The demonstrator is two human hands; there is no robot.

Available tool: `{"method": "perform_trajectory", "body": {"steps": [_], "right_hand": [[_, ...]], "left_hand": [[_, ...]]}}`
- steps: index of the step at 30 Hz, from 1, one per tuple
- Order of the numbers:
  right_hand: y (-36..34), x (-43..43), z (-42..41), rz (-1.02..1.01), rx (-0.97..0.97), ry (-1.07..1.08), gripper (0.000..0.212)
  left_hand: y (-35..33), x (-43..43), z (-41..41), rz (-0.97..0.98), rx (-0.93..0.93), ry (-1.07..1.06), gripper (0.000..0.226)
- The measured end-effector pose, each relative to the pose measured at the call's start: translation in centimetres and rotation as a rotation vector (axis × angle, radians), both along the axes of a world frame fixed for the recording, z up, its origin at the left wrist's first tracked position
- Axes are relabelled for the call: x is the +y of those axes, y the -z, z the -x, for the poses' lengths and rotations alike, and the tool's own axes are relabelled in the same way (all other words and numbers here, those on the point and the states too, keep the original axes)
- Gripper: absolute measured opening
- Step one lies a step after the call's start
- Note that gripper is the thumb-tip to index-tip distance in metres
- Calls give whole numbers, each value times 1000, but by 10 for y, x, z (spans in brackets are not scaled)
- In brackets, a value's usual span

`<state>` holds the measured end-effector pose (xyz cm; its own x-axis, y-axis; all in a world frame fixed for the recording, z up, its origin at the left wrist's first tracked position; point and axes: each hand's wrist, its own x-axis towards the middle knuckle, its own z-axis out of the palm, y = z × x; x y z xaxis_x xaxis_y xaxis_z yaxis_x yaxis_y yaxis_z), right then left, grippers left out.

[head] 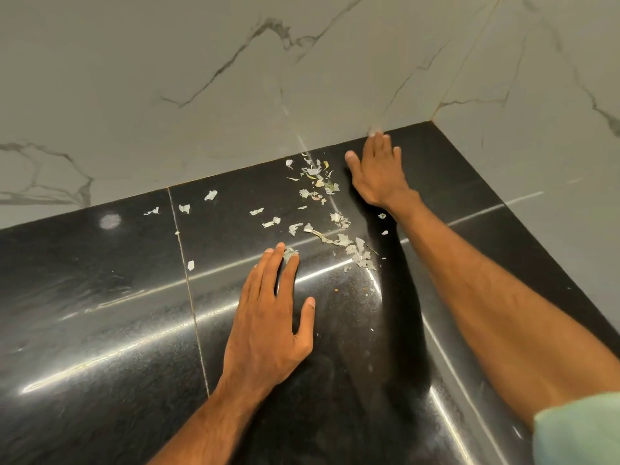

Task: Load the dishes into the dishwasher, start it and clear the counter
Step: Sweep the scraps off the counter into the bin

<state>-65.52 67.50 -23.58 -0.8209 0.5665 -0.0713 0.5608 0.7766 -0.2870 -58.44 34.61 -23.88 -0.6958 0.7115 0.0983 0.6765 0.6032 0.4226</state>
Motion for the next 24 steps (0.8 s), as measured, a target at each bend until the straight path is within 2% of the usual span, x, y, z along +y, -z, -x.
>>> {"method": "perform_trajectory", "body": {"steps": [5, 9, 11, 13, 17, 21, 24], "right_hand": [[-3, -71, -39, 75, 34, -340, 67], [-13, -103, -82, 238, 97, -424, 63], [-23, -111, -96, 281, 176, -435, 54], [-27, -115, -105, 242, 288, -388, 40], [-16, -124, -127, 158, 473, -139, 40], [4, -154, -149, 193, 510, 136, 46], [15, -193, -152, 193, 500, 236, 51]], "left_hand": [[1, 0, 0, -2, 14, -3, 70], [1, 1, -1, 2, 18, -9, 72], [1, 0, 0, -7, 22, -7, 73], [3, 0, -1, -19, 32, -5, 73], [7, -2, -2, -43, 44, 11, 71], [9, -1, -1, -78, 31, 15, 72], [2, -7, -5, -192, -18, 39, 64]]}}
